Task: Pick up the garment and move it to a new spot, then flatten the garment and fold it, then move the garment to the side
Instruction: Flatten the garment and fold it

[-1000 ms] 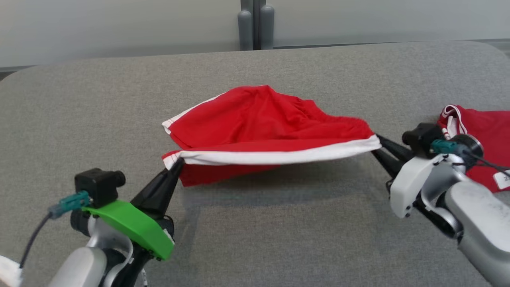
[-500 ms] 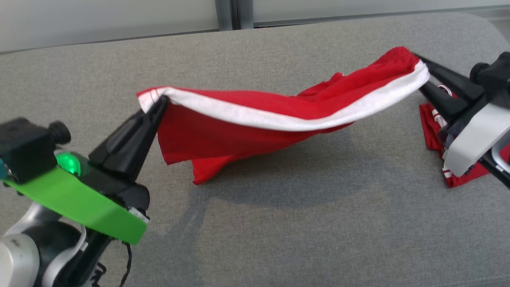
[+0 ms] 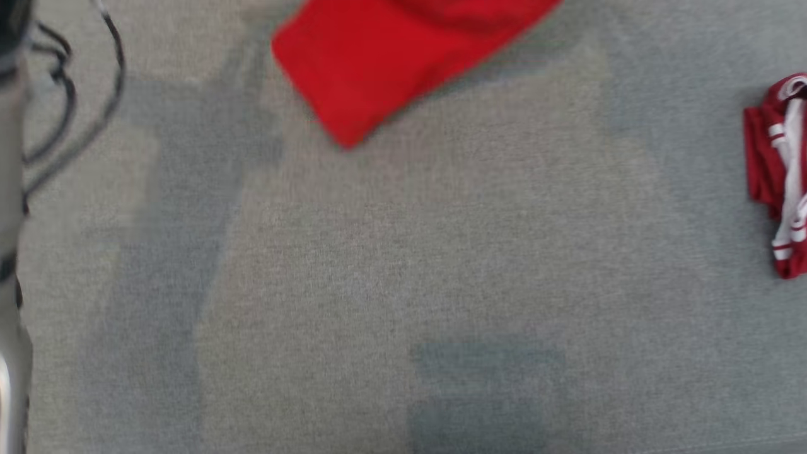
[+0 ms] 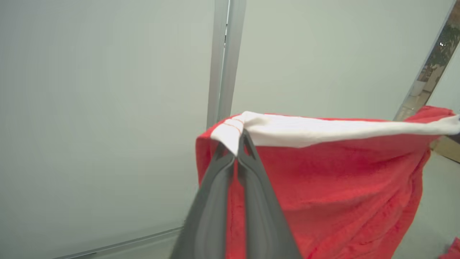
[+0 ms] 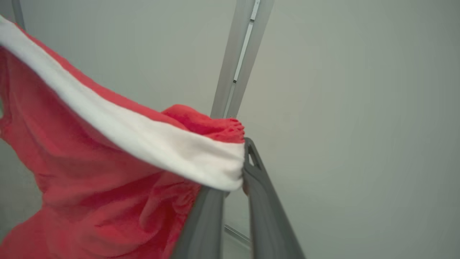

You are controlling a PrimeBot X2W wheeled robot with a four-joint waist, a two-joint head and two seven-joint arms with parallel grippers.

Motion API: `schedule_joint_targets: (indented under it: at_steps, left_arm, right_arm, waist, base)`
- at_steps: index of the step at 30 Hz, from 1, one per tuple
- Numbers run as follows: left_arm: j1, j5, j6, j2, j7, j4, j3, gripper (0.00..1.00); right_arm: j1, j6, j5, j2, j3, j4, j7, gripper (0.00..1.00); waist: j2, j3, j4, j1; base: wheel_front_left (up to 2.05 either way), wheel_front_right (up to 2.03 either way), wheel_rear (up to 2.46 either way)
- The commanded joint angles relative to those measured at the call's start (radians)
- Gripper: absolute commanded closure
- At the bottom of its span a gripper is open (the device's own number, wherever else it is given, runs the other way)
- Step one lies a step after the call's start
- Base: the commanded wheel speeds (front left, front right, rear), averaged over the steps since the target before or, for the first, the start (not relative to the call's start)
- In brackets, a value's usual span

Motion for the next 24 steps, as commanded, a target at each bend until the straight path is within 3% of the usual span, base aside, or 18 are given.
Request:
schedule_joint_targets:
  at_steps: [1, 7, 12, 18, 24]
  left_arm:
    - [-0.091, 0.033, -0.015, -0.021, -0.061, 0.075, 0.008, 1.0]
    - [-0.339, 0.148, -0.064, -0.077, -0.36, 0.356, 0.017, 1.0]
    - [-0.37, 0.185, -0.097, -0.112, -0.549, 0.514, 0.0, 1.0]
    - [-0.212, 0.172, -0.135, -0.127, -0.636, 0.638, -0.097, 1.0]
    - [-0.019, 0.116, -0.138, -0.11, -0.66, 0.604, -0.166, 1.0]
  right_arm:
    - [-0.084, -0.002, -0.056, 0.052, -0.009, 0.083, -0.064, 1.0]
    - [-0.31, -0.002, -0.283, 0.239, -0.133, 0.409, -0.34, 1.0]
    - [-0.3, -0.002, -0.399, 0.323, -0.178, 0.589, -0.476, 1.0]
    - [-0.147, -0.002, -0.393, 0.335, -0.019, 0.704, -0.581, 1.0]
    - [0.008, -0.002, -0.322, 0.291, 0.147, 0.682, -0.626, 1.0]
  waist:
    - [0.0, 0.154, 0.051, -0.0001]
    - [0.0, 0.202, 0.067, -0.0001]
    - [0.0, 0.224, 0.058, -0.0001]
    - [0.0, 0.211, 0.048, -0.0001]
    - [0.0, 0.178, 0.039, -0.0001]
  base:
    - [0.0, 0.0, 0.0]
    - [0.0, 0.0, 0.0]
    - [0.0, 0.0, 0.0]
    - [0.0, 0.0, 0.0]
    - [0.0, 0.0, 0.0]
